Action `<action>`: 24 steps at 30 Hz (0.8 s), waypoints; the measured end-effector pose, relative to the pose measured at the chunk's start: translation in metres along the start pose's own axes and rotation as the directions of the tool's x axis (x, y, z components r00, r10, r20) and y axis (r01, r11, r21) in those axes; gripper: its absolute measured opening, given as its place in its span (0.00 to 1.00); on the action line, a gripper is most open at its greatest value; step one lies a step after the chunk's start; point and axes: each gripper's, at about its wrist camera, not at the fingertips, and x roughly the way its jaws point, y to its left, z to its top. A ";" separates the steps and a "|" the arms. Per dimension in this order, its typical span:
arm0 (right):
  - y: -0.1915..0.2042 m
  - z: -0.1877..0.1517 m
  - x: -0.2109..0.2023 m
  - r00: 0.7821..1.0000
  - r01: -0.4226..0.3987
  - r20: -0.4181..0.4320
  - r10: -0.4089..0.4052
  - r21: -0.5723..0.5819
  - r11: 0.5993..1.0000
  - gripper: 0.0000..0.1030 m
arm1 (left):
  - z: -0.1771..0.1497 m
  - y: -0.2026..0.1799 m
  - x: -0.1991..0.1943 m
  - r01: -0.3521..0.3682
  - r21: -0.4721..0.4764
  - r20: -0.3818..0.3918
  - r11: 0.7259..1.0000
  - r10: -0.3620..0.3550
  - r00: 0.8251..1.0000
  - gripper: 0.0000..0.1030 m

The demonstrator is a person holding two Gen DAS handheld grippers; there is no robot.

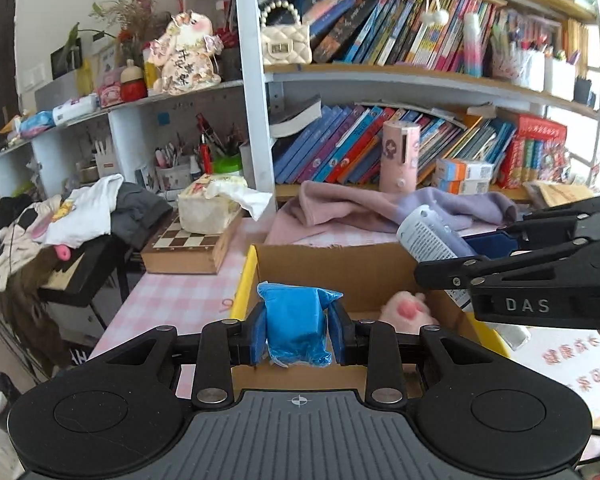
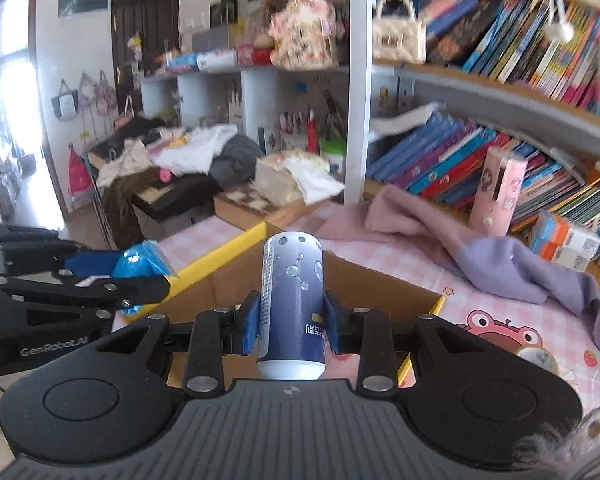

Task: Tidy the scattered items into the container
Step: 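Open the left gripper over the yellow box while the right gripper releases the spray bottle inside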

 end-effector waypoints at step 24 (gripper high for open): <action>0.016 0.004 0.200 0.867 -0.179 -0.498 0.018 -0.277 0.944 0.29 | -0.032 0.005 0.126 0.093 -0.045 -0.388 0.995 -0.103 0.916 0.30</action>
